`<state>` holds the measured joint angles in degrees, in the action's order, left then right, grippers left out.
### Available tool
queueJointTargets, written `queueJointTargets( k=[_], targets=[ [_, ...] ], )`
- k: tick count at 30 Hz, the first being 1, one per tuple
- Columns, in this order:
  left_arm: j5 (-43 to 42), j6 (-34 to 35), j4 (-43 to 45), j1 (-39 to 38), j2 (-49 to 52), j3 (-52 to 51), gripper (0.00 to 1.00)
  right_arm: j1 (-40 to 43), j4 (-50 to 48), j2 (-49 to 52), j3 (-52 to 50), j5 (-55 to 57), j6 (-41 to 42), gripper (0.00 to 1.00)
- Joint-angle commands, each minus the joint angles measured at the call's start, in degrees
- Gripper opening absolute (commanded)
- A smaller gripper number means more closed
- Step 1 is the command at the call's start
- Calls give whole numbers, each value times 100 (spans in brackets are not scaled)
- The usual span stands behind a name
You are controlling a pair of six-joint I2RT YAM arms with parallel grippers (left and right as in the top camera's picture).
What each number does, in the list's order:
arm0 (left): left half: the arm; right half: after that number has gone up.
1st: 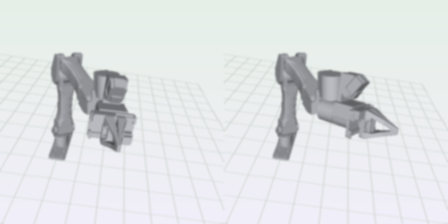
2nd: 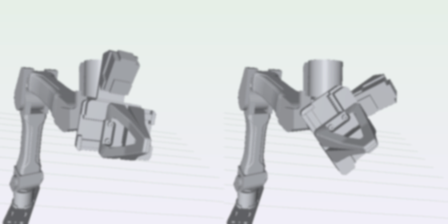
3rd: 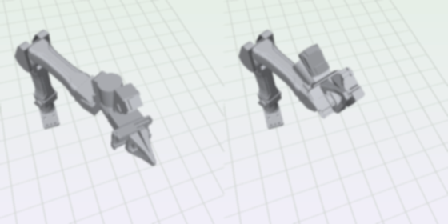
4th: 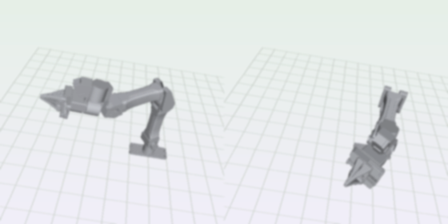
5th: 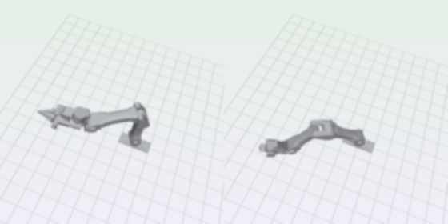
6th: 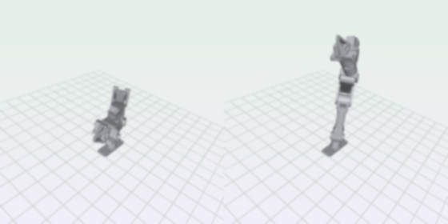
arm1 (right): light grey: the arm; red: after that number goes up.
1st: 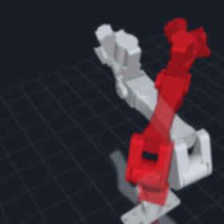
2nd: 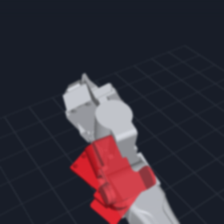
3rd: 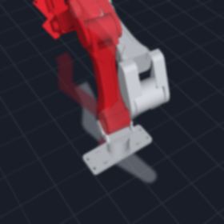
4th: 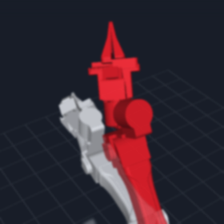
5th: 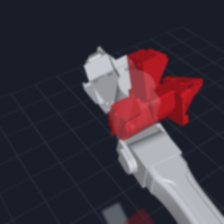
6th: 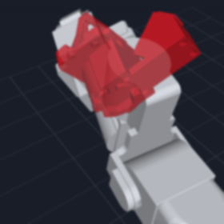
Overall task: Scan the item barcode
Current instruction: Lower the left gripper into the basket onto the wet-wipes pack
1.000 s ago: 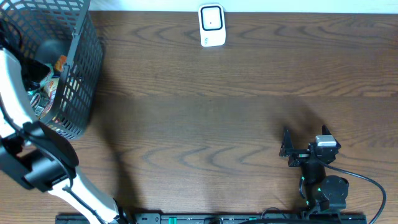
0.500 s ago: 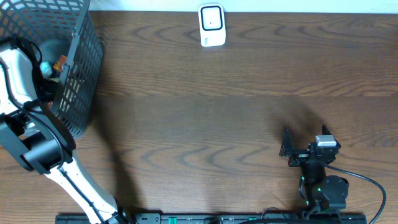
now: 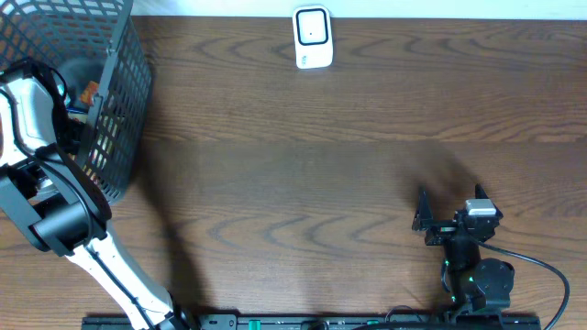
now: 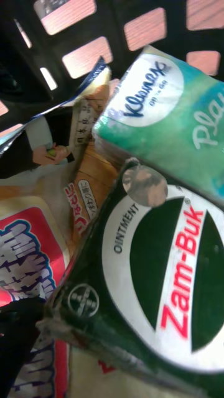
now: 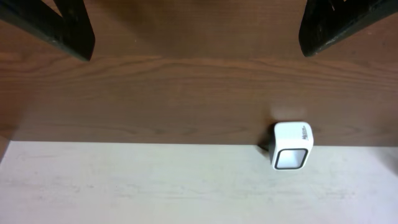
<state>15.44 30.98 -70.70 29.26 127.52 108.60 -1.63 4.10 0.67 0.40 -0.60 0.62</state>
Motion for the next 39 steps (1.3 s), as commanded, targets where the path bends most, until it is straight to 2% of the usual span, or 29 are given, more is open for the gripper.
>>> queueJointTargets(
  k=[1,12,17,26,32,39],
  targets=[
    [-33,-354,-11,7,107,177,98,4,33,-35,-9,4,-48,99],
    [-1604,-114,907,2,-1373,350,98,4,33,-35,-9,4,-48,99],
    [-1587,-120,933,4,-1506,317,98,4,33,-35,-9,4,-48,99],
    [-1587,-96,933,4,-1058,-634,98,4,33,-35,-9,4,-48,99],
    [-999,592,953,4,-901,-1237,98,4,33,-35,-9,4,-48,99],
    [-1008,549,1237,4,-876,-1600,98,4,33,-35,-9,4,-46,99]
  ],
)
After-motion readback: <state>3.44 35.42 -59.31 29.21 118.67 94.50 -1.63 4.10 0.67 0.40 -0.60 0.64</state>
